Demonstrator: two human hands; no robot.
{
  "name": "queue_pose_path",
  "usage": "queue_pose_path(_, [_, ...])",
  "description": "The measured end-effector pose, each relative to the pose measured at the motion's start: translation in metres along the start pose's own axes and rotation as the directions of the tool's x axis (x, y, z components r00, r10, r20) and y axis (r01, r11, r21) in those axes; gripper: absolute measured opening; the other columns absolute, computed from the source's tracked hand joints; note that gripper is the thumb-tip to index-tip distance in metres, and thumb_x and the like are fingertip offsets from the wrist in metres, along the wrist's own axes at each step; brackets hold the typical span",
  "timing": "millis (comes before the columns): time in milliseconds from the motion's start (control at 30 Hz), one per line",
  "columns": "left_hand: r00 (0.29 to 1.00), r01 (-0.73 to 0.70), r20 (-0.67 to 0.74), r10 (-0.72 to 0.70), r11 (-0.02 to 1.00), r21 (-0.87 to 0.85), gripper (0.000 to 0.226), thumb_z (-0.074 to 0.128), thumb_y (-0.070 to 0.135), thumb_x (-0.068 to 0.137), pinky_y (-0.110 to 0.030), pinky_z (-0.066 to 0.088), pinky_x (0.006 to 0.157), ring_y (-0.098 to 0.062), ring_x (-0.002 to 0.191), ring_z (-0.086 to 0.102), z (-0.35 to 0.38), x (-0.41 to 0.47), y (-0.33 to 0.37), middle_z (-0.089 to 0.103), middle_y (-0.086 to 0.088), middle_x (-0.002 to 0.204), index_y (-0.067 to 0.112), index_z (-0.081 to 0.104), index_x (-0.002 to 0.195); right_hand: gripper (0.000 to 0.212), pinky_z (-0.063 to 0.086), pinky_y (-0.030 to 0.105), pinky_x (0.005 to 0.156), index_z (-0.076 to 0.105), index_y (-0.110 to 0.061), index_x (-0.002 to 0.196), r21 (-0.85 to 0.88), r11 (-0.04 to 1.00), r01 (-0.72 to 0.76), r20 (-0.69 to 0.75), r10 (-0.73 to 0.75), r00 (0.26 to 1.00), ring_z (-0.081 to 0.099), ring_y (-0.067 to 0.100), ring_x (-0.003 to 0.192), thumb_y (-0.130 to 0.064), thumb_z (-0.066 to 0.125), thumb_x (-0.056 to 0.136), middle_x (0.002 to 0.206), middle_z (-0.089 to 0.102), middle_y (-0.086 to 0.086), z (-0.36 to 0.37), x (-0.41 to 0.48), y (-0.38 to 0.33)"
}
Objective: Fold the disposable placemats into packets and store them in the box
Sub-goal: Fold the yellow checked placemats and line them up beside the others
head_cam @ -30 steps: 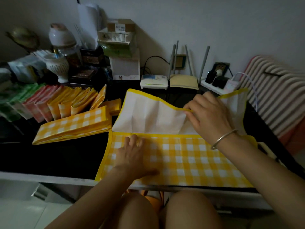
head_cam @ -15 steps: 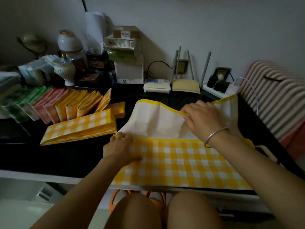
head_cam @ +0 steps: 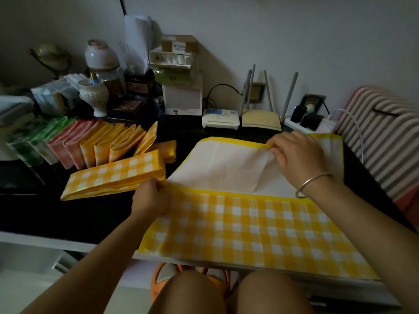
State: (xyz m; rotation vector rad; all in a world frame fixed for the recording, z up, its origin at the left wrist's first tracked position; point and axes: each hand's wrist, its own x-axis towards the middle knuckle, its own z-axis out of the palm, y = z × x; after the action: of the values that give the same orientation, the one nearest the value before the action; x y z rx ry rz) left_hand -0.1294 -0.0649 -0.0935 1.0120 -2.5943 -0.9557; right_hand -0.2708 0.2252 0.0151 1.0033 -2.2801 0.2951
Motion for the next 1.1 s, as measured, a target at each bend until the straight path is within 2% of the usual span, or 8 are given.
queue_pose_path(133, [0.999,0.011,-0.044,-0.016,0.995,-0.1,0.035,0.067,0.026,0.09,-0.037,0.052,0.072,-0.031,0.089,0.063,-0.004,0.007,0.0,0.067,-0.008,0.104,0.011,0.056,0.12,0.027,0.041,0.037,0.069,0.066,-0.011,0.087,0.083,0.997,-0.008,-0.035,0.011,0.999,0.055,0.032,0.08,-0.021,0.04,0.084,0.082,0.063,0.009,0.001,0.006,0.009])
queue_pose_path(233, [0.999,0.022,0.03,-0.015,0.969,-0.245,0.034,0.065,0.024,0.093,-0.032,0.052,0.06,-0.022,0.064,0.064,-0.006,0.014,0.004,0.068,-0.002,0.084,0.014,0.059,0.124,0.028,0.039,0.035,0.069,0.066,-0.009,0.088,0.115,0.993,-0.013,-0.03,0.016,0.999,0.053,0.03,0.081,-0.02,0.04,0.085,0.084,0.064,0.009,0.003,0.008,0.018])
queue_pose_path(333, [0.995,0.087,0.087,-0.056,0.901,-0.425,0.008,0.068,0.02,0.092,-0.024,0.041,0.054,-0.017,0.055,0.052,-0.01,0.016,0.006,0.06,-0.001,0.064,0.016,0.071,0.097,0.026,0.044,0.037,0.067,0.065,-0.009,0.089,0.125,0.992,-0.033,-0.007,0.035,0.999,0.055,0.033,0.081,-0.02,0.042,0.085,0.085,0.064,0.009,0.006,0.01,0.026])
queue_pose_path(433, [0.993,0.101,0.097,-0.061,0.865,-0.492,0.01,0.071,0.022,0.089,-0.026,0.044,0.057,-0.017,0.06,0.054,-0.015,0.017,0.007,0.062,-0.002,0.067,0.02,0.07,0.079,0.018,0.043,0.037,0.067,0.065,-0.009,0.088,0.109,0.992,-0.058,0.007,0.057,0.998,0.055,0.033,0.082,-0.014,0.049,0.083,0.086,0.065,0.009,0.01,0.01,0.031])
queue_pose_path(733, [0.993,0.024,-0.099,-0.06,0.944,-0.33,0.016,0.08,0.028,0.08,-0.04,0.06,0.068,-0.022,0.069,0.068,-0.01,0.018,-0.003,0.07,-0.005,0.069,0.019,0.071,0.069,0.017,0.045,0.04,0.068,0.065,-0.011,0.089,0.051,0.993,-0.103,0.033,0.101,0.994,0.054,0.036,0.083,-0.017,0.051,0.085,0.086,0.065,0.011,0.021,0.01,0.031])
queue_pose_path(867, [0.977,0.006,-0.21,-0.048,0.981,-0.194,0.018,0.076,0.032,0.082,-0.038,0.055,0.067,-0.023,0.073,0.067,-0.009,0.01,-0.008,0.069,0.0,0.067,0.019,0.071,0.07,0.017,0.048,0.041,0.069,0.066,-0.01,0.092,0.066,0.995,-0.071,0.0,0.071,0.997,0.056,0.035,0.086,-0.016,0.053,0.084,0.087,0.066,0.01,0.018,0.009,0.014])
queue_pose_path(967, [0.967,0.031,-0.243,-0.079,0.98,-0.197,0.009,0.072,0.028,0.084,-0.038,0.053,0.071,-0.027,0.084,0.066,-0.011,0.002,-0.014,0.071,-0.002,0.083,0.019,0.07,0.085,0.021,0.048,0.043,0.069,0.068,-0.011,0.098,0.059,0.998,-0.001,-0.011,0.001,1.0,0.056,0.034,0.085,-0.015,0.055,0.082,0.086,0.066,0.008,0.015,0.002,0.0])
queue_pose_path(1100, [0.94,-0.059,-0.34,-0.007,0.981,-0.183,0.033,0.068,0.016,0.086,-0.043,0.051,0.07,-0.032,0.095,0.062,-0.015,-0.031,-0.003,0.058,-0.009,0.116,0.013,0.055,0.115,0.025,0.035,0.035,0.071,0.069,-0.015,0.101,0.005,0.998,0.069,-0.02,-0.069,0.997,0.056,0.031,0.083,-0.016,0.054,0.08,0.084,0.067,0.004,0.011,-0.006,-0.012])
